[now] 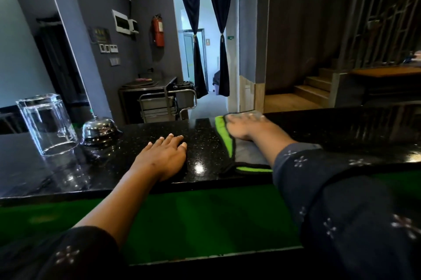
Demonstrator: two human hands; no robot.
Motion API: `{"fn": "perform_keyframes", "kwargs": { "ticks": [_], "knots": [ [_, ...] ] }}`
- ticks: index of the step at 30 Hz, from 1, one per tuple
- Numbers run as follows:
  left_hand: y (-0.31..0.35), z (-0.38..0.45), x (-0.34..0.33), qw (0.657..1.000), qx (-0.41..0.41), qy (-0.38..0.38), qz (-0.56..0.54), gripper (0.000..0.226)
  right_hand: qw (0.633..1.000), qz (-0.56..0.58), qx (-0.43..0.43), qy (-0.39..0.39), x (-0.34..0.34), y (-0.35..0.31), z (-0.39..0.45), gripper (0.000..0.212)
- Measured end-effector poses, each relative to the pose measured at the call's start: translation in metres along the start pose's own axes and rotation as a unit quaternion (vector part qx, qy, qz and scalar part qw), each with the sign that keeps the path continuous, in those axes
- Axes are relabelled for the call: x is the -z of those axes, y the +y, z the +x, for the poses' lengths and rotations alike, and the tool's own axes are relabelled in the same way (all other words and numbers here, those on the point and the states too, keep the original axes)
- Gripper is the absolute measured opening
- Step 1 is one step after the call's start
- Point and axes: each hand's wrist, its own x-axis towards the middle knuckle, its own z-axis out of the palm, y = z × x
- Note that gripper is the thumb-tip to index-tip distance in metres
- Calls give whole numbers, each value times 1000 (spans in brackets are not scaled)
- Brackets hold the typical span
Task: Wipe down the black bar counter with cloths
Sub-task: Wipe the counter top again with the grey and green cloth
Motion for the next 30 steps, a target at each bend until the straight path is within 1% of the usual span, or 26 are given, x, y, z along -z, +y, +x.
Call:
{"fn": "perform_keyframes", "kwargs": {
  "ticks": [2, 4, 8, 10, 13, 17, 19, 22, 25, 28, 30],
  "knots": [
    [-1, -1, 2, 1000, 0, -2, -3, 53, 999, 12, 43, -16, -4, -28, -15, 57],
    [-1, -4, 3, 1000, 1, -4, -5, 53, 996, 14, 80, -29, -6, -34, -34, 57],
    [1, -5, 4, 1000, -1, 0, 2, 53, 992, 31, 115, -35, -3, 7, -86, 53],
    [0, -4, 2, 1000, -2, 0, 3, 54, 993, 32, 102, -38, 0, 35, -100, 51],
    [2, -1, 0, 1000, 6, 1, 8, 54, 997, 31, 55, -37, 4, 59, -88, 50],
    [5, 0, -1, 1000, 10, 2, 12, 54, 1000, 18, -14, -20, 2, 37, -47, 55],
    [3, 2, 0, 1000, 9, 2, 14, 55, 1000, 16, -16, -9, -1, 10, -38, 58],
    [-2, 5, 1, 1000, 8, 1, 16, 55, 999, 24, 32, -11, -5, -32, -52, 57],
    [-4, 3, 1, 1000, 8, -5, 15, 54, 994, 30, 101, -25, -8, -47, -85, 55],
    [-4, 2, 2, 1000, 2, 0, 19, 54, 989, 35, 138, -29, -5, -17, -110, 53],
    [-4, 2, 3, 1000, 1, -1, 19, 54, 991, 39, 125, -19, -2, 17, -113, 52]
  ]
}}
